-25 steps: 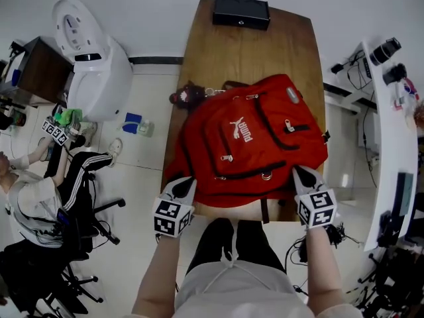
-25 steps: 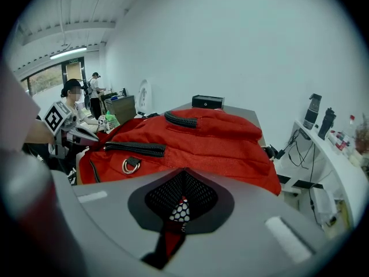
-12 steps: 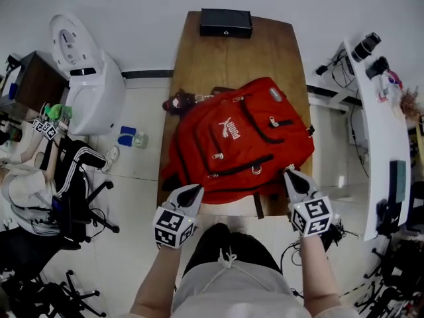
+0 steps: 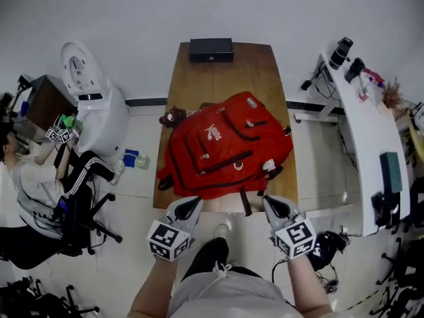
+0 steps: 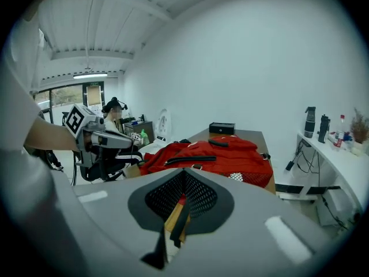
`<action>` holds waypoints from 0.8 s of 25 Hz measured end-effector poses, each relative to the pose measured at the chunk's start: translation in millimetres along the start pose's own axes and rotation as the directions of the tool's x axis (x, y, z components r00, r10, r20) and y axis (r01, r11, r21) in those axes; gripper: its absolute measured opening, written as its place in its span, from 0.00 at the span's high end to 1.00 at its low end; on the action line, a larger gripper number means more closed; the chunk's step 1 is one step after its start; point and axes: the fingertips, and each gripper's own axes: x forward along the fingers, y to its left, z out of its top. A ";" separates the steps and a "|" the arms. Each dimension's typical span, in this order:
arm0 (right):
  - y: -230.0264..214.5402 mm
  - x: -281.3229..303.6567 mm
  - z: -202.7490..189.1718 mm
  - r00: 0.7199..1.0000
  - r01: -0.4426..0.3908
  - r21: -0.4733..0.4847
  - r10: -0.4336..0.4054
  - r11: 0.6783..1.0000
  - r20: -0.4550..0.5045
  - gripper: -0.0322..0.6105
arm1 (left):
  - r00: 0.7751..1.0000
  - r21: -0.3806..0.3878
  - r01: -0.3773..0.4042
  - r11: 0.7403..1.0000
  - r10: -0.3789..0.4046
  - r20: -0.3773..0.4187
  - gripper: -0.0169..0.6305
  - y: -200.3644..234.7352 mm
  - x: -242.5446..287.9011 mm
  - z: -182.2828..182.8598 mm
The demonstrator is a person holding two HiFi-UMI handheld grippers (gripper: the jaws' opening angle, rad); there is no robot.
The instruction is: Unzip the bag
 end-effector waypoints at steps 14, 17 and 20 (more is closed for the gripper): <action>111.3 -148.0 -44.5 0.997 -0.034 -0.037 0.037 0.999 0.065 0.94 | 0.994 0.125 0.027 0.992 -0.039 0.098 0.96 -155.5 -119.1 -25.7; 127.0 -154.4 -38.0 0.995 0.004 -0.046 0.001 0.999 0.099 0.94 | 0.988 0.164 -0.006 0.986 -0.020 0.154 0.96 -152.5 -141.6 -16.3; 147.9 -159.5 -30.4 0.990 0.034 -0.050 -0.027 0.998 0.138 0.94 | 0.984 0.208 0.004 0.978 -0.041 0.174 0.96 -155.8 -168.9 -13.9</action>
